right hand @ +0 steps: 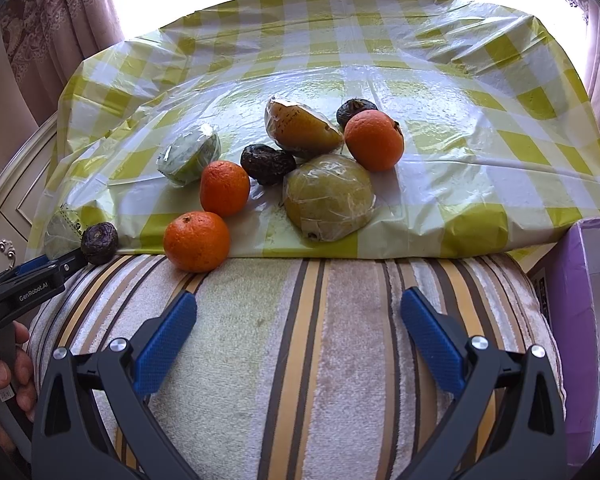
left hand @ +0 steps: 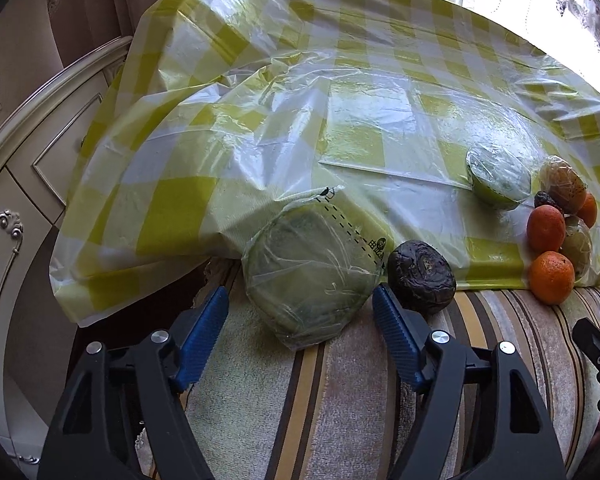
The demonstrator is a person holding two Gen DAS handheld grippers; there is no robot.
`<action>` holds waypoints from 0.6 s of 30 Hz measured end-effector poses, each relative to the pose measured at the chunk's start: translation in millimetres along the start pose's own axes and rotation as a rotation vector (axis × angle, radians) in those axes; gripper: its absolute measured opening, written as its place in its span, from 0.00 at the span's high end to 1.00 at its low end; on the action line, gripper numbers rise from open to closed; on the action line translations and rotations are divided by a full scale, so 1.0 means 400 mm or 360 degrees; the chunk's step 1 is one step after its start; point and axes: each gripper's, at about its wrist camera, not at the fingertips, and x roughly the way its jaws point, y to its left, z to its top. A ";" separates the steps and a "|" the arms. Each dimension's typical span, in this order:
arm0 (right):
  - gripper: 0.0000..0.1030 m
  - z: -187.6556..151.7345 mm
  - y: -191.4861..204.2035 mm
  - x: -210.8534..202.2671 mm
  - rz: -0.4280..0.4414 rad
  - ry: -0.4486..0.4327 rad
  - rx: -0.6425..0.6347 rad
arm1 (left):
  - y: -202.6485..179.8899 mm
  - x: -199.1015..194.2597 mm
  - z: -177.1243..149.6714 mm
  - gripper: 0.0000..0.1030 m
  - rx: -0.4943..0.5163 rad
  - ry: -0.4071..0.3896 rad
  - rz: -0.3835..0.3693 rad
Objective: Organize fruits
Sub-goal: 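Move the left gripper toward the plastic-wrapped green cabbage, then close the left gripper around the wrapped green cabbage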
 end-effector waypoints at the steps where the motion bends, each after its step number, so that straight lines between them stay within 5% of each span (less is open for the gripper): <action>1: 0.01 0.000 0.000 0.000 0.0001 0.0000 0.0001 | -0.006 0.001 0.003 0.34 0.0017 -0.0002 -0.0002; 3: 0.01 0.000 0.000 0.000 0.0001 -0.0001 0.0000 | -0.020 0.001 0.008 0.44 0.0051 -0.0008 0.0004; 7: 0.01 -0.001 -0.001 0.000 0.0002 -0.0001 0.0000 | -0.029 -0.003 0.010 0.45 0.0068 -0.0023 0.0020; 18: 0.01 0.000 -0.002 -0.004 0.0017 -0.0006 0.0013 | -0.121 -0.015 0.014 0.46 0.0163 -0.0036 -0.0162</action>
